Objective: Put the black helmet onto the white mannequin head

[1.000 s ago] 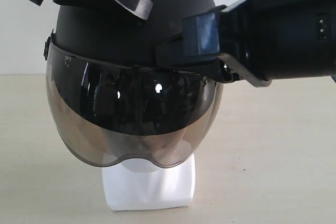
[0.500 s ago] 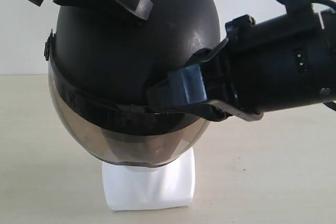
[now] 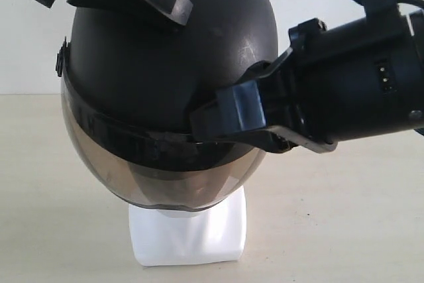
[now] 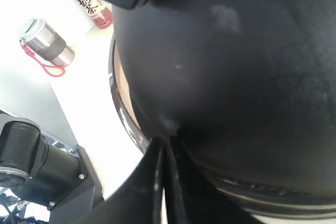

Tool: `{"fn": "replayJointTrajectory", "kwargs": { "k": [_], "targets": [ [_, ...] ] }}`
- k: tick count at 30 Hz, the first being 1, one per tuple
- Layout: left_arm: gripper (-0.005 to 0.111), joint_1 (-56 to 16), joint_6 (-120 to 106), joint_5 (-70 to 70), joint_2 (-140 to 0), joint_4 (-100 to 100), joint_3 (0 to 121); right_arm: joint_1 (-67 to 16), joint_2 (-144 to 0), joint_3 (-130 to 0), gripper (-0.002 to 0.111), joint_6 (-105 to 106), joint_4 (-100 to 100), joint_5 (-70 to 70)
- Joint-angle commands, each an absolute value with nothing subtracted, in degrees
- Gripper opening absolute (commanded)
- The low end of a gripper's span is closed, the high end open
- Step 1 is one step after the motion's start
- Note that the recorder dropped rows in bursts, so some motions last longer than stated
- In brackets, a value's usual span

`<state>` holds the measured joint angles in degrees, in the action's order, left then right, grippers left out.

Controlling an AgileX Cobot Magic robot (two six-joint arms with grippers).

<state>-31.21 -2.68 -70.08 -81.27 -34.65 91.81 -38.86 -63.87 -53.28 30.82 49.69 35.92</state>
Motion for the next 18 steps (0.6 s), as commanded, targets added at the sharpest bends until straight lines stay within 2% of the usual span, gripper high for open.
{"fn": "replayJointTrajectory", "kwargs": {
  "k": [1,9,14,16,18],
  "targets": [
    [0.004,-31.23,-2.24,-69.96,-81.81,-33.16,91.63,-38.79,-63.25,-52.71,0.000,30.41,46.90,35.00],
    [0.004,-31.23,-2.24,-69.96,-80.69,-33.16,91.63,-38.79,-55.10,-52.71,0.000,24.45,44.93,29.09],
    [0.004,-31.23,-2.36,-69.96,-78.06,-33.16,91.63,-37.96,-51.23,-52.83,0.000,13.43,35.08,27.03],
    [0.004,-31.23,-2.36,-69.96,-76.98,-32.92,91.63,-36.29,-50.47,-53.54,0.004,8.67,29.55,28.53],
    [0.004,-31.23,-2.36,-69.96,-75.52,-31.57,91.63,-33.29,-49.83,-55.42,0.013,3.21,22.82,32.03]
  ]
}}
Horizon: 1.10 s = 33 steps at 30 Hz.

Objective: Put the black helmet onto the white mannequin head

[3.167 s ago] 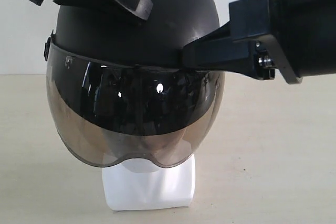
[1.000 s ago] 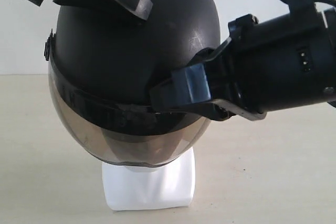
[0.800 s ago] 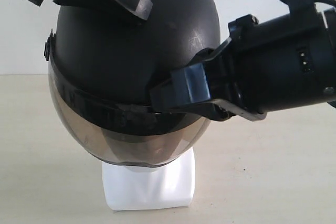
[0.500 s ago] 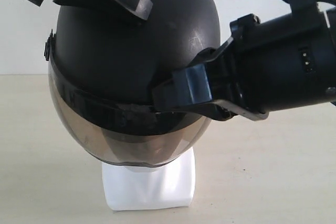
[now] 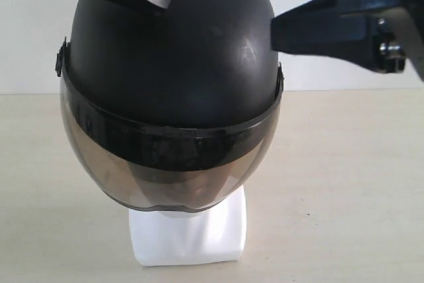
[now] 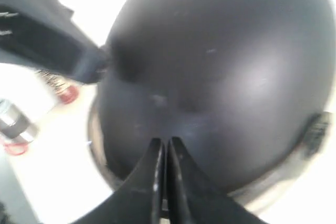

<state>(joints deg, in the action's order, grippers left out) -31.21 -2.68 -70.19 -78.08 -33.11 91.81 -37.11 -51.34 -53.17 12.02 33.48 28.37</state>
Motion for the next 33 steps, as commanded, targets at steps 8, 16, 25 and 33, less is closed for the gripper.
{"fn": "replayJointTrajectory", "kwargs": {
  "k": [8,16,25,33],
  "targets": [
    [0.004,-30.90,1.04,-69.96,-67.55,-22.77,91.63,-17.43,-52.38,-60.11,0.037,-2.19,15.99,42.96],
    [0.004,-30.90,4.03,-69.96,-62.08,-16.43,91.63,-12.54,-65.99,-60.00,0.011,5.85,25.39,49.88],
    [0.004,-30.90,6.16,-69.96,-60.89,-11.25,90.85,-12.54,-77.33,-60.00,0.001,12.80,31.85,48.04],
    [0.004,-30.90,8.01,-69.96,-60.67,-7.65,82.56,-12.54,-81.81,-60.00,0.001,30.70,54.04,45.46]
  ]
}}
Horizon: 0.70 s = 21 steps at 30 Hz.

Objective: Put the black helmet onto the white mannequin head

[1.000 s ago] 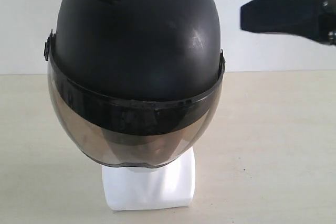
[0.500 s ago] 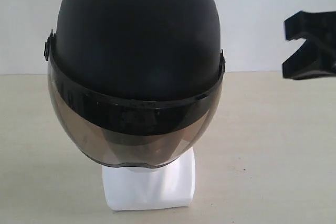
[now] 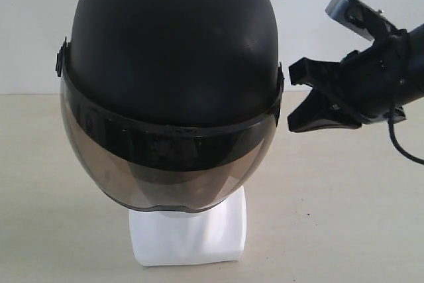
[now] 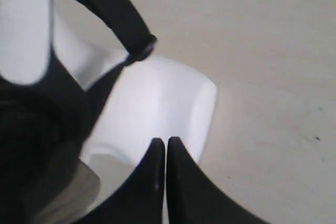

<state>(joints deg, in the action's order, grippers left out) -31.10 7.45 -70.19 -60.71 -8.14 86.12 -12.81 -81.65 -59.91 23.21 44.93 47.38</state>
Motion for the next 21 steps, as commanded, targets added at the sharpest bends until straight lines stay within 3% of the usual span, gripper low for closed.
{"fn": "replayJointTrajectory", "kwargs": {
  "k": [1,8,21],
  "targets": [
    [0.004,-30.90,8.01,-69.96,-60.67,-6.45,80.81,-12.54,-81.91,-60.00,0.001,30.99,55.16,44.35],
    [0.004,-30.90,9.69,-69.96,-61.75,-1.05,74.33,-12.54,-84.66,-60.00,0.001,32.93,59.90,45.32],
    [0.004,-30.90,9.44,-66.62,-65.56,-0.93,73.64,-12.54,-85.22,-60.00,0.001,37.60,69.67,49.99]
  ]
}}
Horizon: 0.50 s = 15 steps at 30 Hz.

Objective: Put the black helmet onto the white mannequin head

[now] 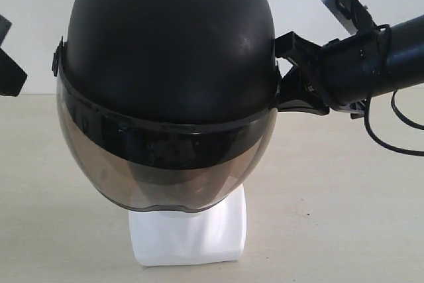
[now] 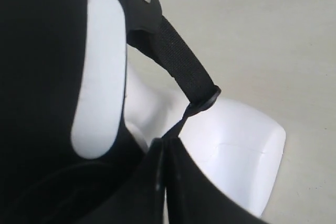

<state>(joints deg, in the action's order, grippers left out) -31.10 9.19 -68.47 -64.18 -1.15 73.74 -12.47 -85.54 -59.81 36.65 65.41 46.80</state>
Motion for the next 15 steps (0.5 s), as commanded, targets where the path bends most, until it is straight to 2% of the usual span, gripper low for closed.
{"fn": "replayJointTrajectory", "kwargs": {
  "k": [1,15],
  "targets": [
    [0.004,-30.90,9.44,-66.22,-66.03,-0.93,73.64,-12.54,-85.22,-60.00,0.001,37.60,69.92,50.13],
    [0.004,-30.90,8.96,-63.87,-70.06,-0.93,73.64,-12.54,-82.40,-60.11,0.001,40.12,73.98,50.48]
  ]
}}
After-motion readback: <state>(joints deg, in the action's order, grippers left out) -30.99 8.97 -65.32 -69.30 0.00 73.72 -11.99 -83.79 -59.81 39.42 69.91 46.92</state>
